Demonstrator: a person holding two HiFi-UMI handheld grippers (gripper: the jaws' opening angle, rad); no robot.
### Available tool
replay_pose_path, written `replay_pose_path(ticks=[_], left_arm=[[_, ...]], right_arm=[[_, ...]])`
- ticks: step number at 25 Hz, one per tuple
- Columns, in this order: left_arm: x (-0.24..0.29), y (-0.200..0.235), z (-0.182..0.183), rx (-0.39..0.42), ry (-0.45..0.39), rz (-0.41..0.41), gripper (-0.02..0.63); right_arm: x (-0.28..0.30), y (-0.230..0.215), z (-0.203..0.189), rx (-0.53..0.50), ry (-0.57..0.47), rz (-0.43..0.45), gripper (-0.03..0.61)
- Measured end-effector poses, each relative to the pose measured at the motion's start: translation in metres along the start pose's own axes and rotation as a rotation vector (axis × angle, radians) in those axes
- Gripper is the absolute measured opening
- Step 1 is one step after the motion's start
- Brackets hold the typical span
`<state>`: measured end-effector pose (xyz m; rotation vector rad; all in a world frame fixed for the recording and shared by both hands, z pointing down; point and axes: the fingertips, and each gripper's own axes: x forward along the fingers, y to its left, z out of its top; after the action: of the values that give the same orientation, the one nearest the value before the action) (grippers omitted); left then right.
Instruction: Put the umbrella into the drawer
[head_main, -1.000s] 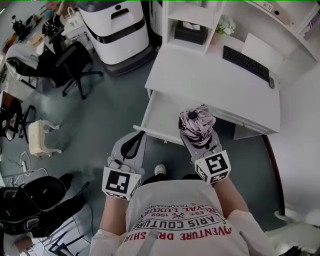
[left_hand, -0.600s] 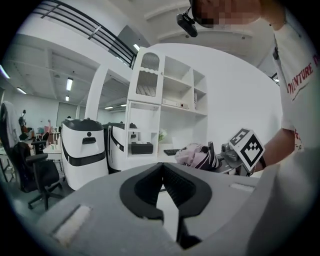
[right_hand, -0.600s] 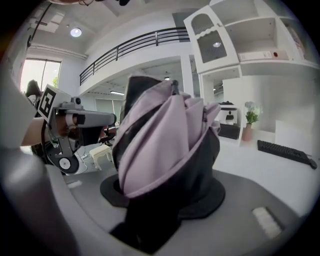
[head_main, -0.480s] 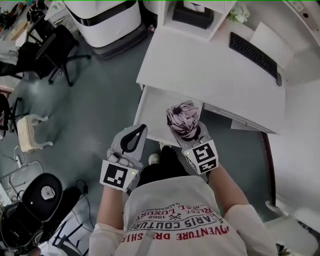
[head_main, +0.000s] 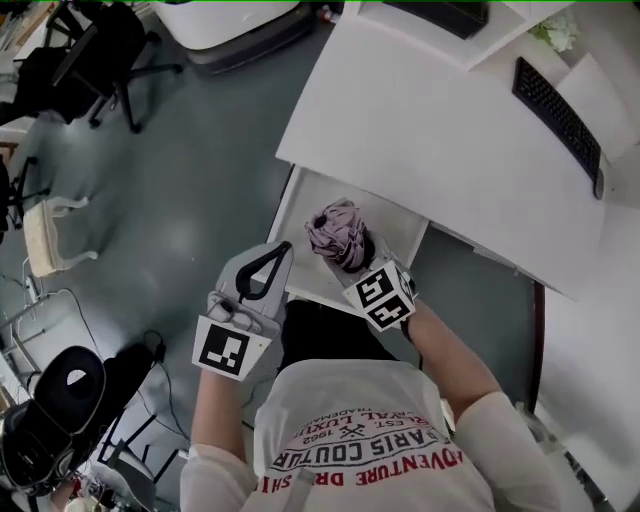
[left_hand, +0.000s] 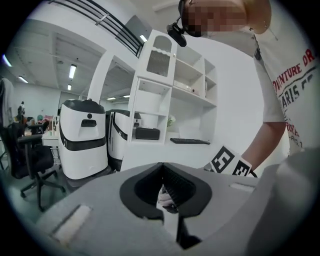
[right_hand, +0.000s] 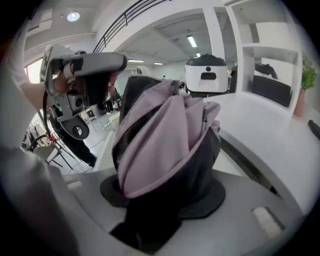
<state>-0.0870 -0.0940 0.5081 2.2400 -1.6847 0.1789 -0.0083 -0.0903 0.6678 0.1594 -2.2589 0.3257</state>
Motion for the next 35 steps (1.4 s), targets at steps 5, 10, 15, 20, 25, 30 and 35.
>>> replay_pose_path(ticks=[5, 10, 15, 20, 25, 30, 35], left_arm=[[0.028, 0.018, -0.017, 0.016, 0.035, -0.058, 0.005], [0.033, 0.033, -0.039, -0.013, 0.051, -0.088, 0.005], [0.038, 0.026, -0.053, -0.018, 0.055, -0.108, 0.005], [0.043, 0.050, -0.062, -0.032, 0.067, -0.119, 0.005], [0.039, 0.057, -0.067, -0.039, 0.067, -0.134, 0.005], [0.036, 0.055, -0.061, -0.024, 0.058, -0.151, 0.005], [0.024, 0.050, -0.042, 0.031, 0.056, -0.175, 0.005]], right_arm=[[0.047, -0.024, -0.030, 0.029, 0.085, 0.024, 0.212], [0.093, -0.029, -0.061, 0.084, 0.179, 0.026, 0.212], [0.108, -0.029, -0.088, 0.122, 0.218, 0.036, 0.212], [0.132, -0.036, -0.089, 0.144, 0.229, 0.010, 0.238], [0.145, -0.035, -0.089, 0.179, 0.209, 0.020, 0.371], [0.131, -0.036, -0.080, 0.180, 0.195, -0.028, 0.425], [0.084, -0.032, -0.024, 0.176, 0.112, -0.088, 0.416]])
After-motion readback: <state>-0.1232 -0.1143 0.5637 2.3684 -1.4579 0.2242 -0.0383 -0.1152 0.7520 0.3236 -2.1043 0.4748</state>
